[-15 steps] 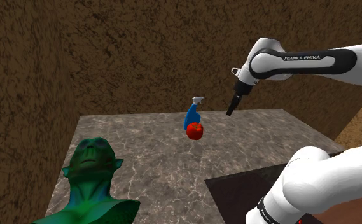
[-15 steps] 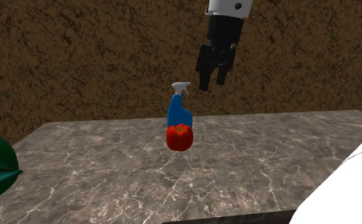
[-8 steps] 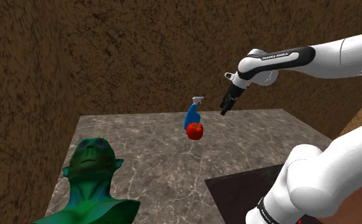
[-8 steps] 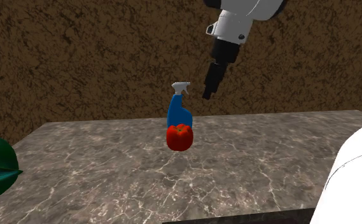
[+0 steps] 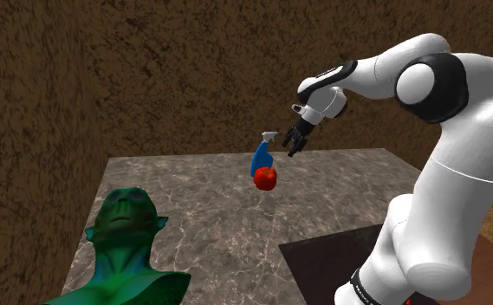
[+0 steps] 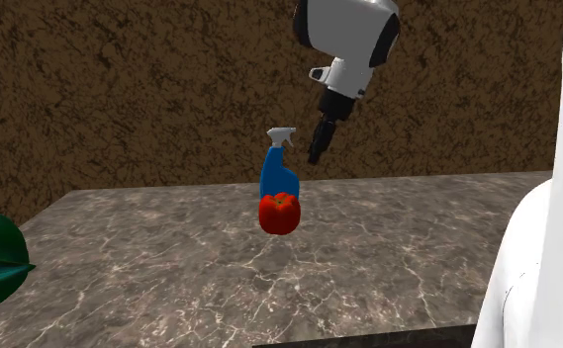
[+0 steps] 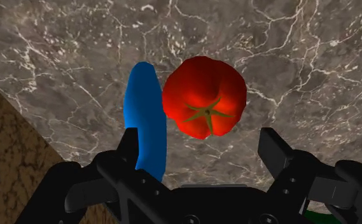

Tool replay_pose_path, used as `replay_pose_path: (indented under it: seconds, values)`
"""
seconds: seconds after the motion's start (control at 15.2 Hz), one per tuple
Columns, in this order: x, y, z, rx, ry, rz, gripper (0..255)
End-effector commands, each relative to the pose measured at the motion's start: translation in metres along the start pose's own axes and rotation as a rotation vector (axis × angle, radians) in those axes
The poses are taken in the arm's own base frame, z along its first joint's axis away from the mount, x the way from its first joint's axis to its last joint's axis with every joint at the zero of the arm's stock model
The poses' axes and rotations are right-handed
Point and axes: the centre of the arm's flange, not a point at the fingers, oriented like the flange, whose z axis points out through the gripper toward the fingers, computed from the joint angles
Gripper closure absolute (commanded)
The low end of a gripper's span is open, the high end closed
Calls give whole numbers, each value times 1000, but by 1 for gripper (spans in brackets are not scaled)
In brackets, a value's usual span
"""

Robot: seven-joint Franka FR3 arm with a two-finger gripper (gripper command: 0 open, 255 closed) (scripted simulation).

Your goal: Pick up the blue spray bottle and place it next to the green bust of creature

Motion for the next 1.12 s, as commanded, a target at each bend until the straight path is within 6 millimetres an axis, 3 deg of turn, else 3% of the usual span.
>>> replay_pose_path:
  seconds: [0.0,0.26,0.73,1.06]
  values:
    - [3,24,18,16,37,-81,0]
    - [15,67,47,54,90,-213,0]
    - [18,65,84,54,90,-213,0]
    - [19,65,87,54,90,-213,0]
